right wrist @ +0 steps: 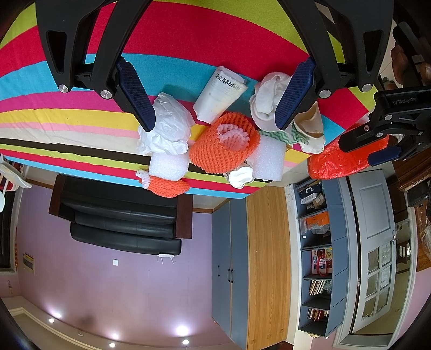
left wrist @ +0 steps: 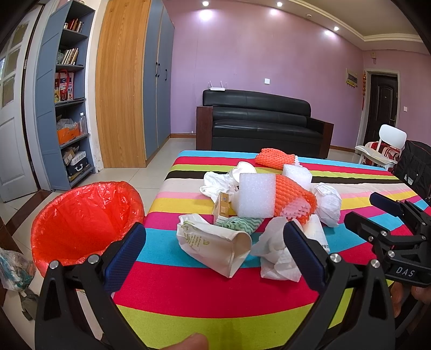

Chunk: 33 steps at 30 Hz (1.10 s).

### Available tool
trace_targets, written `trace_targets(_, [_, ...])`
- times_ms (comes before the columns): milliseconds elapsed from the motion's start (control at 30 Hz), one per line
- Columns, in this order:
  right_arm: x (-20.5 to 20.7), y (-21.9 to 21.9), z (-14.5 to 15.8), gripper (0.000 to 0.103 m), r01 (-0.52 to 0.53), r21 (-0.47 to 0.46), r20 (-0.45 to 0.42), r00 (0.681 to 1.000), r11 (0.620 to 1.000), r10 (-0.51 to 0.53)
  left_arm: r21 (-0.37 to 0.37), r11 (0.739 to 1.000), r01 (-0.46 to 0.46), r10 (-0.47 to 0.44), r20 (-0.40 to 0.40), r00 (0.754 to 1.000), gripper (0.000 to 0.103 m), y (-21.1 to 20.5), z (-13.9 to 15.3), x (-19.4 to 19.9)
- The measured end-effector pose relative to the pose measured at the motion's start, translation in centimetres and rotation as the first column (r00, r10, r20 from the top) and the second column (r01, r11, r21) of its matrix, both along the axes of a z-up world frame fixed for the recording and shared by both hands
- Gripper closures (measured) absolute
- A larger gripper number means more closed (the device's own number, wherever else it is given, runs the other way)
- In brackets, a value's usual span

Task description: Collect trash

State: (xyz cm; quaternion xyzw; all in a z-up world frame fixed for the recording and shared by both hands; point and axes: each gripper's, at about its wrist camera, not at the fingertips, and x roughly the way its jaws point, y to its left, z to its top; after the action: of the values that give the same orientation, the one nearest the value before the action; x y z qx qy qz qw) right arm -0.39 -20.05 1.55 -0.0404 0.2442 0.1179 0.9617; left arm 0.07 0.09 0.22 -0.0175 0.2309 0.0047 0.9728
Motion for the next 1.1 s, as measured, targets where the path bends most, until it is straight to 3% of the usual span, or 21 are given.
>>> trace_targets(867, [-0.1,0.0,-0.3,0.019,0.000,0.000,-0.006,1.000,1.000,0.000,-0.001,1.000,-0.004,0.004,-0.008,1.000,0.004,0.0,-0.2,0.2])
trace_targets(1000, [0.8,0.2,-1.0,0.019,0.015,-0.016,-0.054,0.998,1.000,-0.016,0.007,1.000,-0.018,0.019,-0.099,0.995,0.004,0.2,-1.0,1.2])
trace_targets(1100, [1.5,0.1,-2.2,0.019,0.017,-0.016,-0.109,0.994,1.000,-0.018,-0.037,0.999,-0.019,0.012,-0.187,0.982,0.004,1.0,-2.1,2.4])
